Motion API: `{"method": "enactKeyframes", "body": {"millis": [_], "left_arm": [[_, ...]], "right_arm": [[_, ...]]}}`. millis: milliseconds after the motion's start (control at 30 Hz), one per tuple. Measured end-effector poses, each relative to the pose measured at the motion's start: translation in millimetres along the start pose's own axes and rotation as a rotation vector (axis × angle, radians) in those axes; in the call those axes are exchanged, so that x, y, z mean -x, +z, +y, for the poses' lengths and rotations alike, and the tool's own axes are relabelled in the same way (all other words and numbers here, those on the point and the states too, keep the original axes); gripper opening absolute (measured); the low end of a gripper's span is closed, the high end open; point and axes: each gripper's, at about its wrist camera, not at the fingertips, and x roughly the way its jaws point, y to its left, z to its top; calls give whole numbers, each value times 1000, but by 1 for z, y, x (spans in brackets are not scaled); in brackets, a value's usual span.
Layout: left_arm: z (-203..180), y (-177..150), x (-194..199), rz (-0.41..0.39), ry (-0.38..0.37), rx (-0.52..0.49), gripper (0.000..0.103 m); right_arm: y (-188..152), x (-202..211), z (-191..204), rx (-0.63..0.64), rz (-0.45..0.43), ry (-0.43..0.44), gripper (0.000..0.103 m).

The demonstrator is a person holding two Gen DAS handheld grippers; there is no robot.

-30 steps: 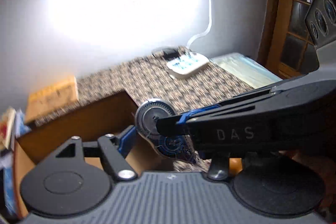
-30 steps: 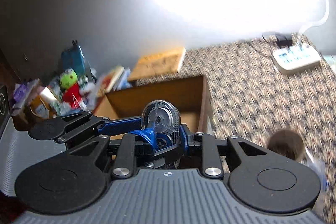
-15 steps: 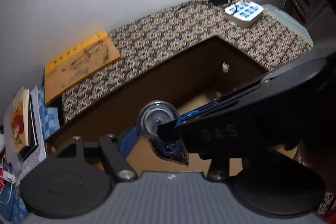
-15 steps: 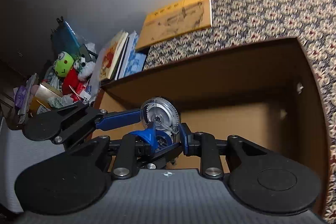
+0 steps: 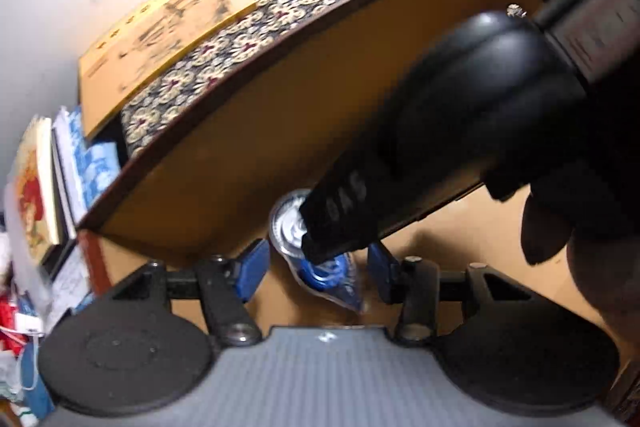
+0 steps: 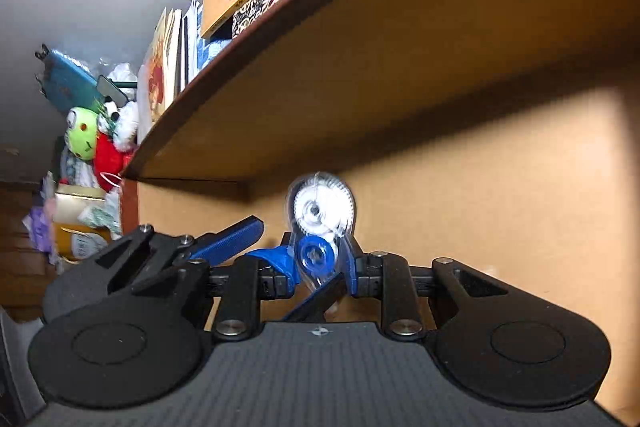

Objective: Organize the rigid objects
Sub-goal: 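Lift the correction tape with the right gripper over the box, then open the right gripper to drop the correction tape into the box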

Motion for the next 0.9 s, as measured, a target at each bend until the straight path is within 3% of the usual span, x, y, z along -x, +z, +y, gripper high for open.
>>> {"method": "enactKeyframes", "body": {"millis": [167, 367, 600, 900], "left_arm": [[13, -9, 18, -39, 9, 36, 60], [23, -14, 33, -90, 7, 122, 61], [19, -15, 51, -109, 65, 273, 62], [5, -12, 69, -136, 158, 423, 62]], "right_arm": [[3, -10, 3, -53, 36, 63, 6], [0, 1, 11, 25, 14, 90, 6], [-1, 30, 16, 146, -120, 26, 8], [-16, 65, 17, 277, -227, -22, 11]]}}
